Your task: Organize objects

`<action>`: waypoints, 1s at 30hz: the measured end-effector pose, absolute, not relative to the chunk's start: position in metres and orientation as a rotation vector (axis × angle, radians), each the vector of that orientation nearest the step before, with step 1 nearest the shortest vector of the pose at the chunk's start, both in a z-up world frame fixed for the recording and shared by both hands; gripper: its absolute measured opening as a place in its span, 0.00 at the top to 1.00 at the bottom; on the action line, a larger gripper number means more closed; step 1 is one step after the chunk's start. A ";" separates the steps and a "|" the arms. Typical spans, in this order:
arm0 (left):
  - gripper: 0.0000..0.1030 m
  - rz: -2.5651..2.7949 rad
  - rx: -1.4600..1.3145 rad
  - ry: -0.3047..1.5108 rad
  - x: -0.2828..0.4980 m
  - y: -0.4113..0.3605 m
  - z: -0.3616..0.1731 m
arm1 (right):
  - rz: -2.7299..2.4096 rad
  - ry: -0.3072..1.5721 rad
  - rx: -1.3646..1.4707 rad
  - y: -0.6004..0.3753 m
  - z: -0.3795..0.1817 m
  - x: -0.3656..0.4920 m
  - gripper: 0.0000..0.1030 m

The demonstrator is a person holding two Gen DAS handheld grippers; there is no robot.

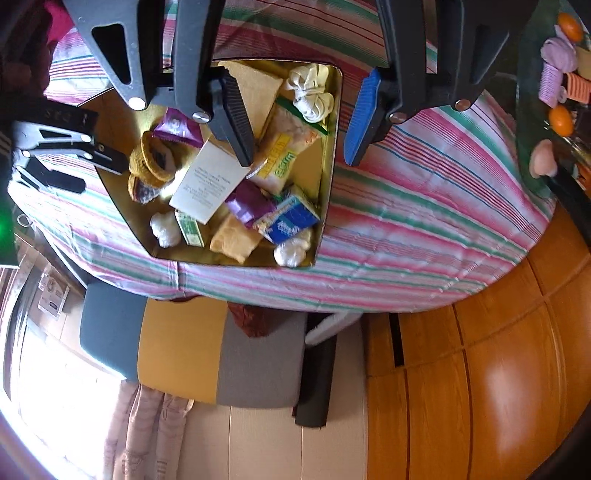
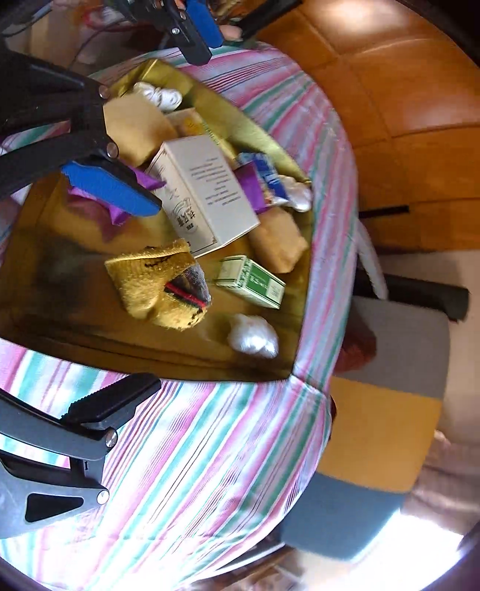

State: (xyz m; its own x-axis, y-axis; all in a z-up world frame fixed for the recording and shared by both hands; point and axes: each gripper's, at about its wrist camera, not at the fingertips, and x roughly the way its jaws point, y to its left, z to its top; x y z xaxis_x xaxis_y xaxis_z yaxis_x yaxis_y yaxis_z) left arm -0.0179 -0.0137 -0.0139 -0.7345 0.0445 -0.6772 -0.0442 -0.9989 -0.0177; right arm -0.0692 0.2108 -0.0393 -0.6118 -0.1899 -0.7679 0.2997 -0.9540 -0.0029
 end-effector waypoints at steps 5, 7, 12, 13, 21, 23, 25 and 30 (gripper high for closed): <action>0.28 2.916 -1.131 0.040 -0.011 -0.006 -0.004 | -2.663 0.117 1.141 0.213 -0.032 -0.046 0.15; 0.28 2.934 -1.098 0.045 -0.005 -0.004 -0.001 | -2.669 0.093 1.129 0.213 -0.033 -0.041 0.15; 0.28 2.953 -1.003 0.038 0.008 -0.001 0.007 | -2.667 0.072 1.105 0.210 -0.034 -0.025 0.14; 0.28 2.956 -0.996 0.029 0.010 -0.001 0.008 | -2.664 0.070 1.105 0.209 -0.034 -0.024 0.15; 0.30 2.984 -0.961 0.027 0.015 -0.001 0.010 | -2.670 0.070 1.088 0.206 -0.033 -0.017 0.15; 0.33 3.005 -0.933 0.045 0.017 -0.002 0.011 | -2.672 0.071 1.087 0.206 -0.033 -0.016 0.14; 0.36 3.022 -0.914 0.066 0.017 -0.002 0.011 | -2.671 0.071 1.088 0.205 -0.033 -0.016 0.14; 0.36 3.009 -0.931 0.050 0.016 -0.005 0.011 | -2.671 0.074 1.081 0.204 -0.031 -0.015 0.14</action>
